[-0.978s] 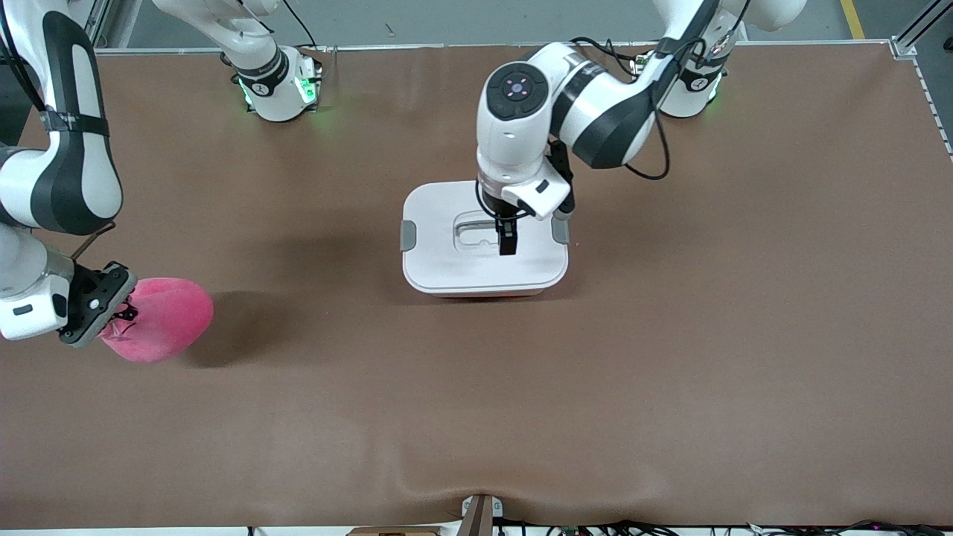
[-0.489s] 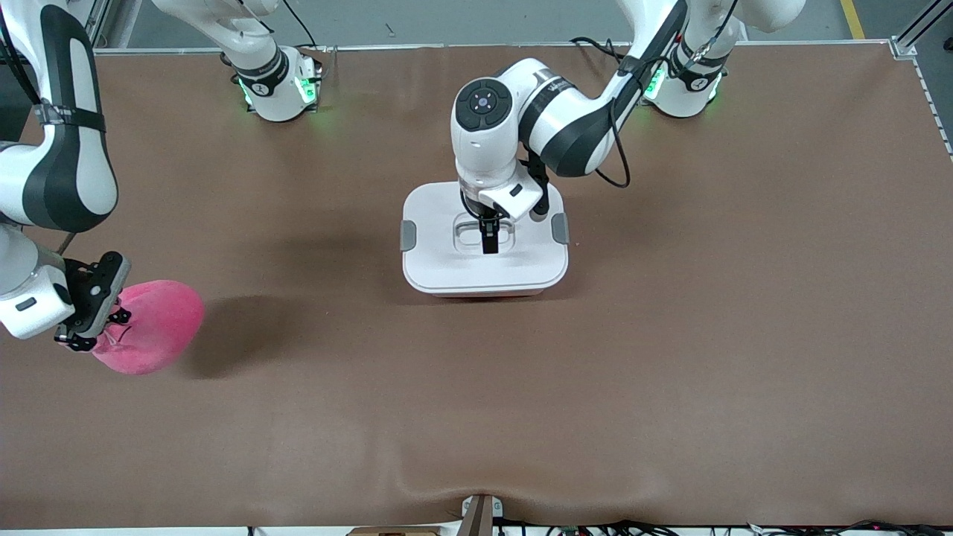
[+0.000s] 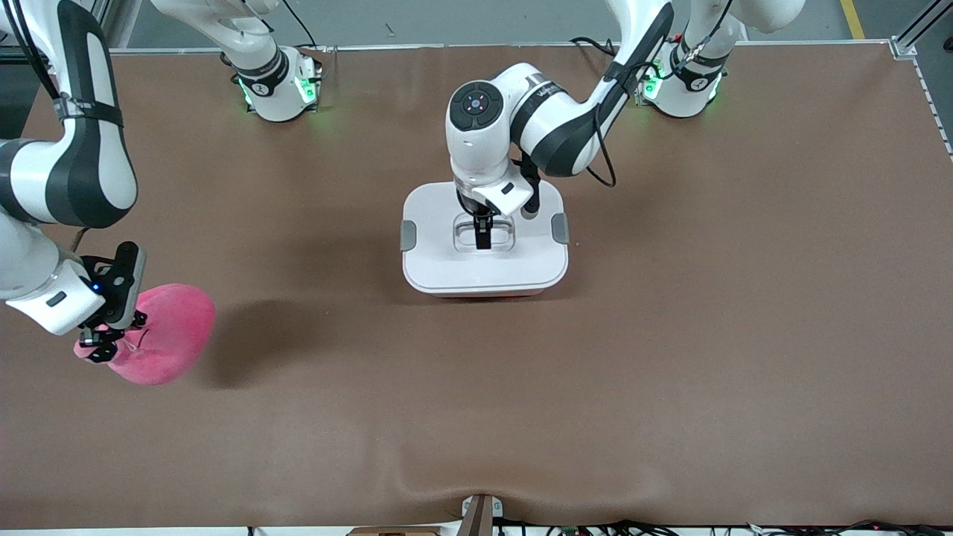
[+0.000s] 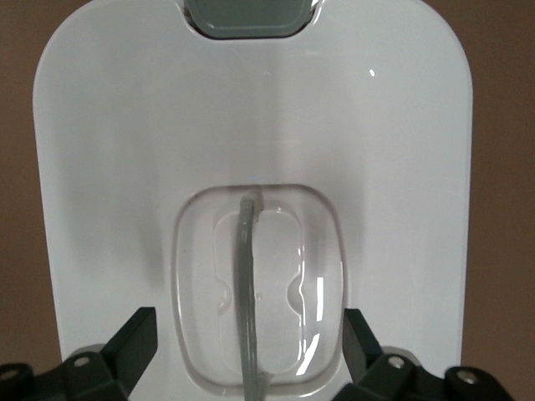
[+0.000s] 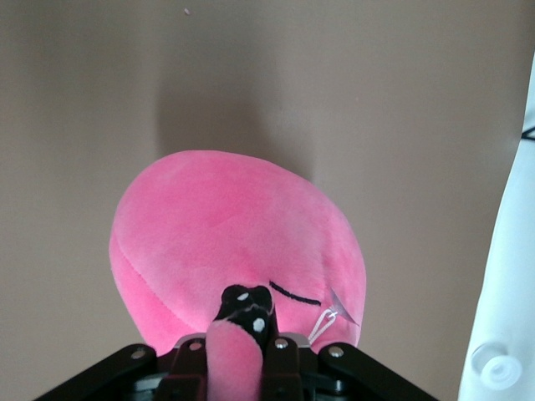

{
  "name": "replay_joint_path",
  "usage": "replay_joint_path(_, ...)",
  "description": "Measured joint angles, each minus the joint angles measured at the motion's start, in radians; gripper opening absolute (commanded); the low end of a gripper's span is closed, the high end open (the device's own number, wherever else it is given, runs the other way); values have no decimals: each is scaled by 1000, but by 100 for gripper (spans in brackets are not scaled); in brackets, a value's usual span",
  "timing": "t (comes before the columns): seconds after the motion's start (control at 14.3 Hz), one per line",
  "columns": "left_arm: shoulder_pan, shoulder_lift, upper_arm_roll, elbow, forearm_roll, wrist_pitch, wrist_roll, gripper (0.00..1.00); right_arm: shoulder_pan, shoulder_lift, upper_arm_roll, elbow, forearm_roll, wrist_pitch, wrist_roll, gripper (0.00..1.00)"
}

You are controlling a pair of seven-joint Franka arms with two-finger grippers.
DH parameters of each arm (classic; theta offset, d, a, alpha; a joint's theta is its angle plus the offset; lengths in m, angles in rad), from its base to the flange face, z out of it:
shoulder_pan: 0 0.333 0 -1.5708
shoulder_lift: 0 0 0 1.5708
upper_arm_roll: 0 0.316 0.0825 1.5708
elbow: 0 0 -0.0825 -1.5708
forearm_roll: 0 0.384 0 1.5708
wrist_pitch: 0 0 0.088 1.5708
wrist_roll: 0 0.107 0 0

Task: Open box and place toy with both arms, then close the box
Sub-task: 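Lift the plush with the right gripper while the left gripper holds the lid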

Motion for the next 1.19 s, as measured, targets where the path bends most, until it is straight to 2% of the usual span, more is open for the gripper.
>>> replay_joint_path(0.35,-6,0,1,-11,2,14,0,48,16,0,0,23,-5,0,-104,0)
replay_joint_path(0.56,-6,0,1,-13,2,14,0,18,36,0,0,30,-19,-1,-168,0)
replay_joint_path(0.7,-6,0,1,-14,2,14,0,4,61,0,1,34,-30,-1,-234,0)
replay_joint_path(0.77,-6,0,1,-14,2,14,0,0,79,-1,1,35,-54,-1,-256,0)
replay_joint_path(1.19,-6,-7,3,-17,4,16,0,0,213,-39,3,37,-155,-42,-284,0)
